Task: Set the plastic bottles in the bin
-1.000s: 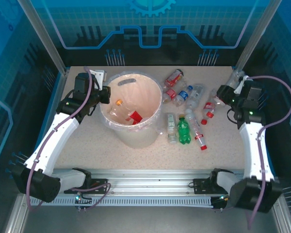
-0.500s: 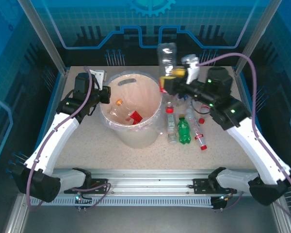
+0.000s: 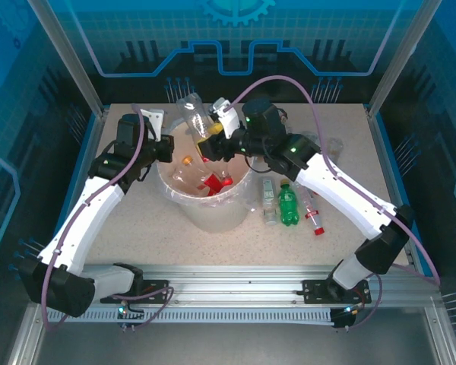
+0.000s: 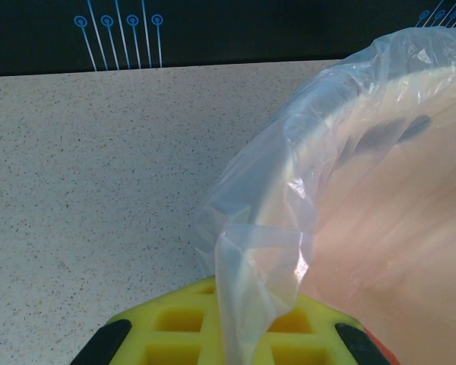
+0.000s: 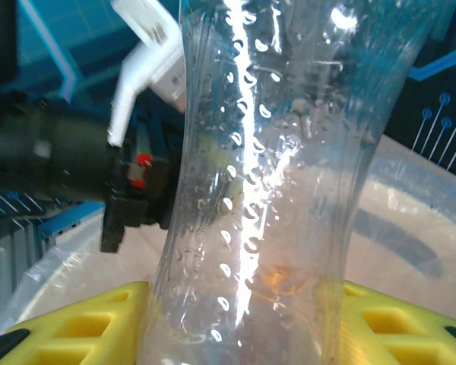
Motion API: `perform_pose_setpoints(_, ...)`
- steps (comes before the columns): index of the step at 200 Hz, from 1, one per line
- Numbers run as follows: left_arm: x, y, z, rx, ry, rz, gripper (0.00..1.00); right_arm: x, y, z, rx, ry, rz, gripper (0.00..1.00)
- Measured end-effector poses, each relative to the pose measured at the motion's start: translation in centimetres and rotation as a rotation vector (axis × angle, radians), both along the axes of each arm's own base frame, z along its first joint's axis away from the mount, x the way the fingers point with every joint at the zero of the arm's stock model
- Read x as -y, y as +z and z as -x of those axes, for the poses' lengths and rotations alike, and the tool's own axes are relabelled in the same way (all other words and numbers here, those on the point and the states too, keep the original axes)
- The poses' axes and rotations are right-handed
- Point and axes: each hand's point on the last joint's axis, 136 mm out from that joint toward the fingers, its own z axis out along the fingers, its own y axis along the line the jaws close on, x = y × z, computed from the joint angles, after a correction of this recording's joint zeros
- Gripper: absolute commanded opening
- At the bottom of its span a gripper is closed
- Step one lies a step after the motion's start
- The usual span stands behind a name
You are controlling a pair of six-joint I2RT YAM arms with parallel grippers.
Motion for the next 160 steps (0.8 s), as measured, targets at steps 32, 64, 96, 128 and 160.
perform_pose_setpoints(32,0.0,0.0,0.0,0.000,-0.001,0.000,0.00,-0.3,-2.3,0.0,-0.022,0.019,0.045,0.54)
perform_pose_setpoints(64,0.0,0.0,0.0,0.000,-0.001,0.000,0.00,-0.2,-6.4,0.2,-0.065,0.033,0.097,0.57)
perform_pose_setpoints(96,0.4,0.1,0.0,0.002,-0.015,0.006,0.00,-0.2,-9.5,0.5,-0.095,0.042,0.120,0.64)
perform_pose_setpoints(128,0.5,0.1,0.0,0.004,-0.018,0.008,0.00,-0.3,-9.9,0.4,-0.089,0.043,0.116,0.75)
perform_pose_setpoints(160,0.5,0.1,0.1,0.003,-0.018,0.007,0.00,-0.4,-9.6,0.3,-0.071,0.048,0.113,0.87)
